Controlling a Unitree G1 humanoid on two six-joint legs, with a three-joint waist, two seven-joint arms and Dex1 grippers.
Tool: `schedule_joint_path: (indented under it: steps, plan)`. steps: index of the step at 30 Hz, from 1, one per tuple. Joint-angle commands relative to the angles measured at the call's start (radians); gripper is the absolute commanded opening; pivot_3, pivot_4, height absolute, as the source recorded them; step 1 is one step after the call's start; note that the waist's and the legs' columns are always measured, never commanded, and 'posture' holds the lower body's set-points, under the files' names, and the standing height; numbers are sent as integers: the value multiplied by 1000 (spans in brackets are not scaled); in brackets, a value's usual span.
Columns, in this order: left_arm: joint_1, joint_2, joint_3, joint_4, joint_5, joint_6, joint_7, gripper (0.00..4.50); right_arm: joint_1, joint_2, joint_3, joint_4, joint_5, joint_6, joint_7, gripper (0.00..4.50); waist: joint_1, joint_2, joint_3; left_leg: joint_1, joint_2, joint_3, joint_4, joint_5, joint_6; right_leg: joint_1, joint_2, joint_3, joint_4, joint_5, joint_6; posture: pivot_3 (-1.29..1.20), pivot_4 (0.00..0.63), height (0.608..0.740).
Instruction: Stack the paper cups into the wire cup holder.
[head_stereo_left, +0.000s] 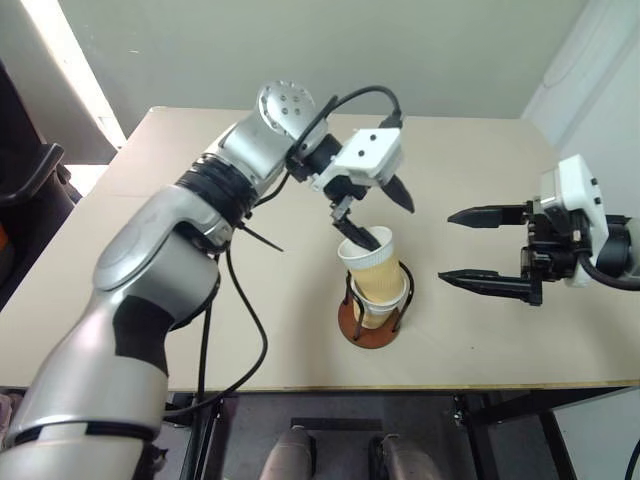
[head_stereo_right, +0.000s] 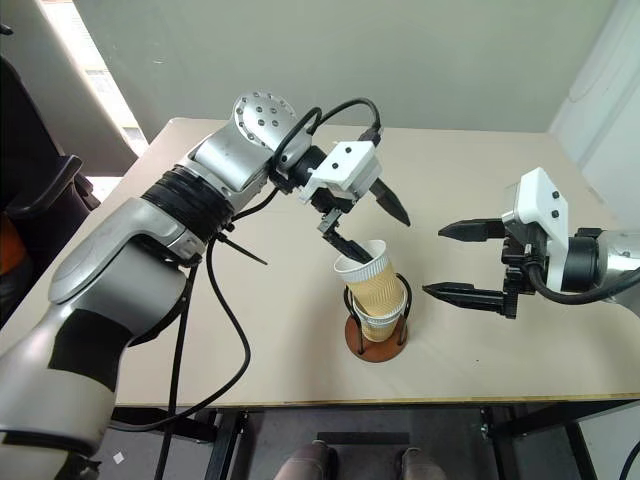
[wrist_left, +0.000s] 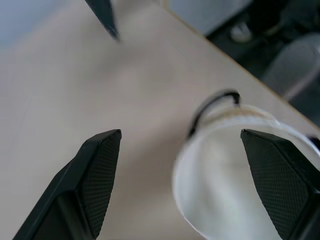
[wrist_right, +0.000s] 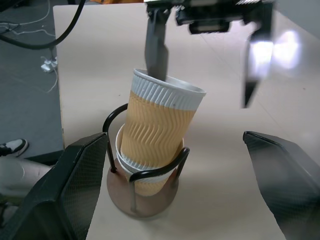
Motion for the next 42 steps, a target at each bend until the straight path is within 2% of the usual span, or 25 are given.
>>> schedule_joint_path:
  steps: [1,7,12,15,18,20,24,25,28,30,32,34,38,42]
  plan:
    - [-34,-10,78,-7,1,13,-40,4095,-14,-14,-20,-6,12,-23,31,4500,0,0,0,0,0,0,0,0,0,0,0,0,0,0,0,0,150,740]
    - [-20,10,108,-30,10,27,-40,4095,-23,-35,-19,25,-13,-35,59,4500,0,0,0,0,-1,0,0,1,-1,0,0,0,0,-1,1,0,150,740]
    - [-3,82,142,-48,23,49,-40,4095,-47,-44,6,66,-38,-58,91,4500,0,0,0,0,-1,0,0,0,-1,0,0,1,0,0,1,0,150,740]
    - [34,147,194,-68,41,92,-40,4095,-64,-41,30,88,-42,-67,126,4500,-2,0,0,1,0,0,0,0,0,0,0,1,0,0,1,0,150,740]
    - [140,271,253,-162,51,163,-40,4095,-77,-32,69,130,-62,-80,167,4500,-8,2,-1,2,0,1,-1,0,0,0,1,2,0,0,1,0,150,740]
    - [260,393,310,-283,25,252,-40,4095,-70,-36,81,171,-66,-88,208,4500,-14,2,-1,3,0,1,-2,1,-1,0,2,3,0,0,1,0,150,740]
    - [677,728,544,-590,-29,439,57,4095,44,-114,56,259,-72,-78,349,4500,-33,3,-2,4,1,3,-3,1,-4,-2,3,5,1,-3,-1,0,150,740]
    - [755,773,598,-654,-39,474,90,4095,73,-134,47,267,-79,-83,370,4500,-33,3,-2,3,1,3,-4,1,-5,-4,4,5,0,-4,-2,0,150,740]
    - [1101,893,896,-792,-106,592,155,4095,134,-174,0,327,-100,-101,397,4500,-25,2,-2,3,2,1,-4,-1,-7,-4,4,5,1,-9,-5,0,150,740]
    - [1265,896,1054,-863,-104,646,184,4095,133,-173,-9,365,-115,-116,396,4500,-16,2,-2,6,2,1,-4,-2,-6,0,3,5,3,-11,-9,0,150,740]
    - [1406,863,1205,-919,-92,703,208,4095,102,-150,1,400,-129,-127,376,4500,-16,2,-2,9,2,1,-5,-5,-1,2,2,5,4,-16,-21,0,150,740]
    - [1504,830,1312,-952,-72,742,231,4095,73,-125,21,413,-132,-128,369,4500,-22,2,-2,18,2,2,-7,-11,4,7,2,5,5,-16,-26,0,150,740]
    - [1581,801,1416,-980,-47,774,253,4095,37,-115,102,407,-166,-145,430,4500,-33,2,-2,25,3,2,-12,-6,0,9,4,5,8,-14,-33,0,150,740]
    - [1593,798,1452,-966,-26,776,259,4095,-51,-105,152,470,-204,-167,471,4500,-40,2,-2,28,3,2,-18,1,-1,8,5,5,9,-9,-40,0,150,740]
